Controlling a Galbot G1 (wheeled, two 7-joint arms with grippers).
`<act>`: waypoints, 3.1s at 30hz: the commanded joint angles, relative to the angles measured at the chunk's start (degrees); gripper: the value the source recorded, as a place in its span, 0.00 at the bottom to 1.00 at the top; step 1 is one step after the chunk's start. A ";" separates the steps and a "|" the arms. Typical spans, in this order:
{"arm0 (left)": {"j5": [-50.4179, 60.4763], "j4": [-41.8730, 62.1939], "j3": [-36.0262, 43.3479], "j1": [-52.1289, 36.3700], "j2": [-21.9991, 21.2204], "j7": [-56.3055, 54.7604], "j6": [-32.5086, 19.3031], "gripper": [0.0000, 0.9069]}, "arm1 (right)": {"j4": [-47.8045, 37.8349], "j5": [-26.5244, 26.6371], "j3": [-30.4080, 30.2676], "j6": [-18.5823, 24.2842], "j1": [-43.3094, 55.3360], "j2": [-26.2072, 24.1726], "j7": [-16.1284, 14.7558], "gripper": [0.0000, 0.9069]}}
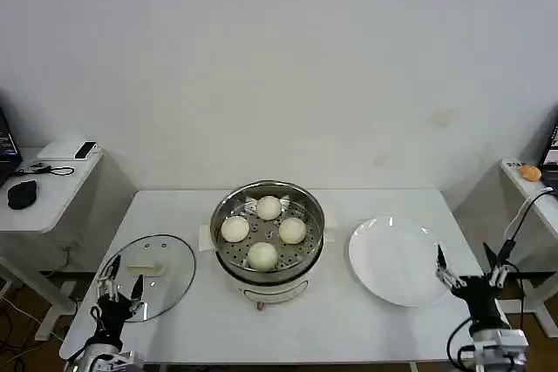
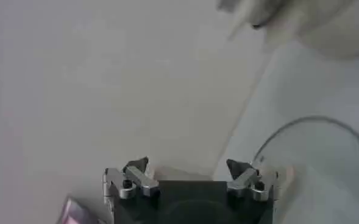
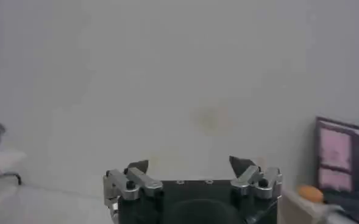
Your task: Take steamed baozi put them in steamer then cover it.
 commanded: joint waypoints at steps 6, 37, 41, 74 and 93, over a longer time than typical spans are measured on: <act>13.39 11.56 3.10 -9.33 2.79 1.75 -0.56 1.00 | 2.37 -0.11 4.24 1.95 -6.14 3.54 -0.07 1.00; 13.31 22.00 8.74 -20.36 6.76 3.51 -0.34 1.00 | 1.35 -1.41 3.02 3.28 -6.93 5.83 -0.16 1.00; 13.33 23.55 10.05 -22.27 6.81 3.70 -0.23 1.00 | 1.21 -1.52 2.96 3.28 -6.88 6.06 -0.18 1.00; 11.48 16.12 5.81 -17.91 6.37 2.15 0.86 0.00 | 0.14 -1.24 2.37 2.83 -5.59 5.17 -0.32 1.00; 7.30 -10.57 -0.33 -11.74 7.82 13.66 16.24 0.00 | -2.05 -2.20 0.71 2.45 -5.08 2.98 -1.72 1.00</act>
